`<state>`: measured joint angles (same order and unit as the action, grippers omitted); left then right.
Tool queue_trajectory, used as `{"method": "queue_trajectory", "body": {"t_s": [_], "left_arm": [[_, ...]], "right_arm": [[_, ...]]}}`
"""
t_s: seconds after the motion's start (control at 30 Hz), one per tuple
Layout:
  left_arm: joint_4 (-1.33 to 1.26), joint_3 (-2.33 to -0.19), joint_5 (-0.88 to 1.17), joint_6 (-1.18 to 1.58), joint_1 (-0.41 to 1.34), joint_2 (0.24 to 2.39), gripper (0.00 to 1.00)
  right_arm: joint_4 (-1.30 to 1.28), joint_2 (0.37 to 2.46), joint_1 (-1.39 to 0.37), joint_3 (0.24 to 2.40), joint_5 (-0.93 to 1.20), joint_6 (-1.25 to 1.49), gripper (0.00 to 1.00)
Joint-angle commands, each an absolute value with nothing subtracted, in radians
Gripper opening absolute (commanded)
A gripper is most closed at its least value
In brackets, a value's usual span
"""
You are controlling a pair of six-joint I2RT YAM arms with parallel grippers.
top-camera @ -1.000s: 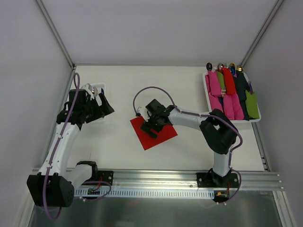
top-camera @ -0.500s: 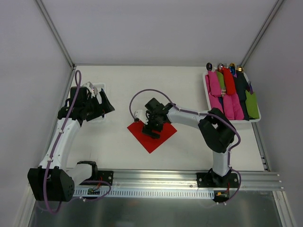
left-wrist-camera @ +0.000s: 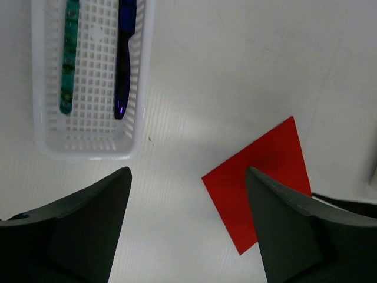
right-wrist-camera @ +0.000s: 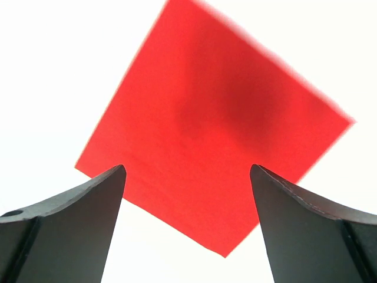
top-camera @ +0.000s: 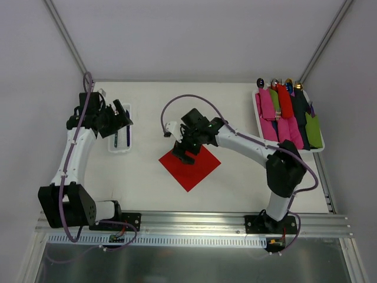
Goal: Place the utensils on the paper napkin and roll it up
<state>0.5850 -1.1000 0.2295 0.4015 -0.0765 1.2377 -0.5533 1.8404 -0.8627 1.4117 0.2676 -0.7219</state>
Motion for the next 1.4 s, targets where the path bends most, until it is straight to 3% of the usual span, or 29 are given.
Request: {"method": "queue_trajectory", "body": {"t_s": [0.0,0.07,0.1,0.27,0.6,1.37], "left_arm": [[0.623,-1.233,0.21,0.357,-0.109,1.354,0.77],[0.641,-1.314,0.169,0.333,-0.113,1.416,0.66],[0.656,-1.34,0.161,0.322,-0.115,1.477,0.55],[0.707,-1.495,0.059,0.279,-0.115,1.666,0.35],[0.71,-1.592,-0.028,0.258,-0.117,1.922,0.32],[0.621,-1.592,0.115,0.258,-0.114,2.131,0.33]], "right_arm": [[-0.584,1.683,-0.859,1.506,0.336,-0.657,0.91],[-0.607,1.655,-0.85,1.519,0.348,-0.637,0.92],[-0.614,1.628,-0.835,1.516,0.366,-0.627,0.92],[-0.63,1.543,-0.761,1.451,0.405,-0.563,0.92],[-0.644,1.411,-0.575,1.282,0.474,-0.52,0.93],[-0.646,1.443,-0.388,1.238,0.601,-0.511,0.93]]}}
